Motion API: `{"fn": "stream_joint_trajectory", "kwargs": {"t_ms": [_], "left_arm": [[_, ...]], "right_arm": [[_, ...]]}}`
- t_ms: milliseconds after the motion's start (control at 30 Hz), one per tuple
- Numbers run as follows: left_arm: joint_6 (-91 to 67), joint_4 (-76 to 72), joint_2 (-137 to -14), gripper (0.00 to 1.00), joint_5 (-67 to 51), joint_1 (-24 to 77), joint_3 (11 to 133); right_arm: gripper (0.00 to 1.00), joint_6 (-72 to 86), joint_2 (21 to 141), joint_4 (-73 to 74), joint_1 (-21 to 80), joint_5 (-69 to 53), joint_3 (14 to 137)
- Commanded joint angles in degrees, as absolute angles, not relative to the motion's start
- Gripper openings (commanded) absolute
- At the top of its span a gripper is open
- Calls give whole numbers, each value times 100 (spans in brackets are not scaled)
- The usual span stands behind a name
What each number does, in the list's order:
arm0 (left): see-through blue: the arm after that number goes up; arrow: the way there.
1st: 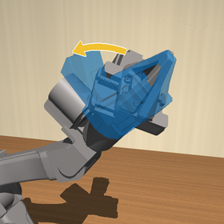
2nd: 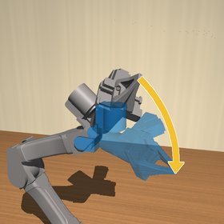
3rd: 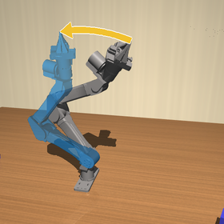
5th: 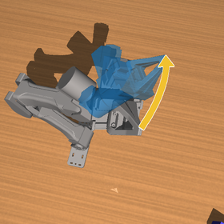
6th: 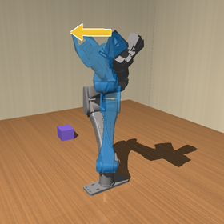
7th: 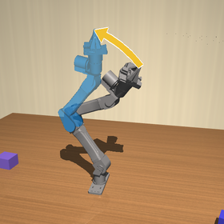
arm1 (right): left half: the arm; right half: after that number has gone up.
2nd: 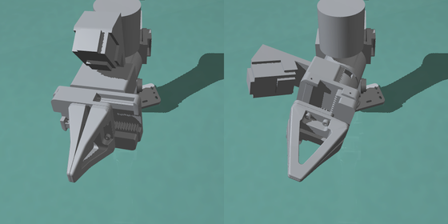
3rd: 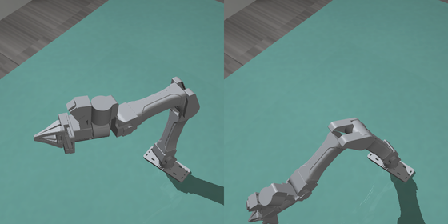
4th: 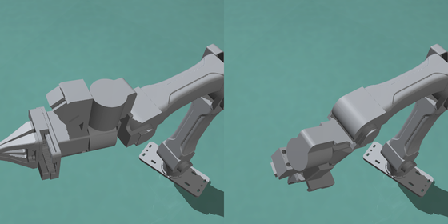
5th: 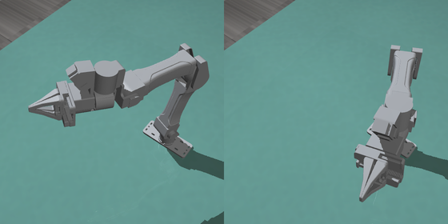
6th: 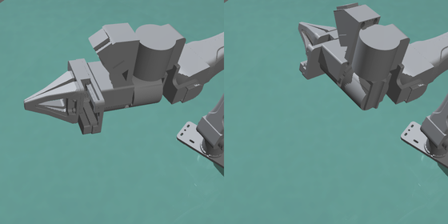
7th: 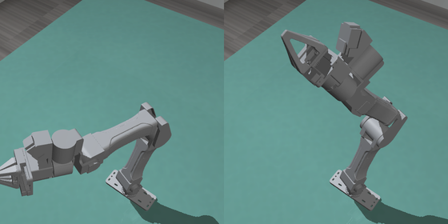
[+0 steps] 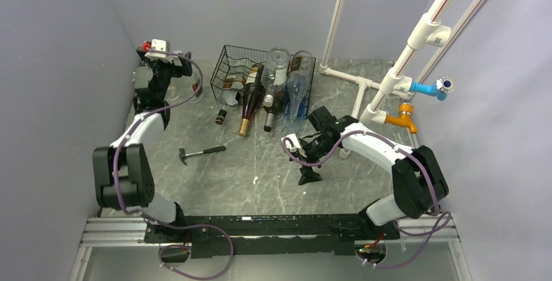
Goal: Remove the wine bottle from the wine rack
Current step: Place the wine bottle at the corner of the board, then adjust the distractor at the center of the board.
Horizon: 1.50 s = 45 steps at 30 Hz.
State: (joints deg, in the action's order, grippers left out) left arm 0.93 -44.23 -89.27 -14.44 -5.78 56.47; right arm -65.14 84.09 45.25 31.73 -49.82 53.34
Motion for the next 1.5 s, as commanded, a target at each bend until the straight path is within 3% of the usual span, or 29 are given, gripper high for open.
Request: {"fn": "stream_joint_trajectory", "kwargs": {"t_ms": [0,200,433,667,1033,1467], "left_arm": [[-418,-4114,-7898,99,-1150,-574,5196],[-1181,-3186,-6476,99,-1166,-711,4397],[-2181,-901,-4919,100,-1013,-851,4330],[-2755,-323,-3700,100,-1642,-853,3883],[-3550,310,-4160,99,-3442,-823,3892],[-3791,388,-5031,100,-3047,283,4329]], "right_arm": [[98,-6769,8204,4739,3190,-5238,5563],[98,-6885,8087,4905,3182,-5346,5565],[98,-6884,7832,5133,3015,-5375,5612],[98,-6653,7205,5026,2886,-5333,5361],[99,-6640,6091,5283,2095,-5664,4854],[99,-6844,5446,5629,835,-5440,4132]]}}
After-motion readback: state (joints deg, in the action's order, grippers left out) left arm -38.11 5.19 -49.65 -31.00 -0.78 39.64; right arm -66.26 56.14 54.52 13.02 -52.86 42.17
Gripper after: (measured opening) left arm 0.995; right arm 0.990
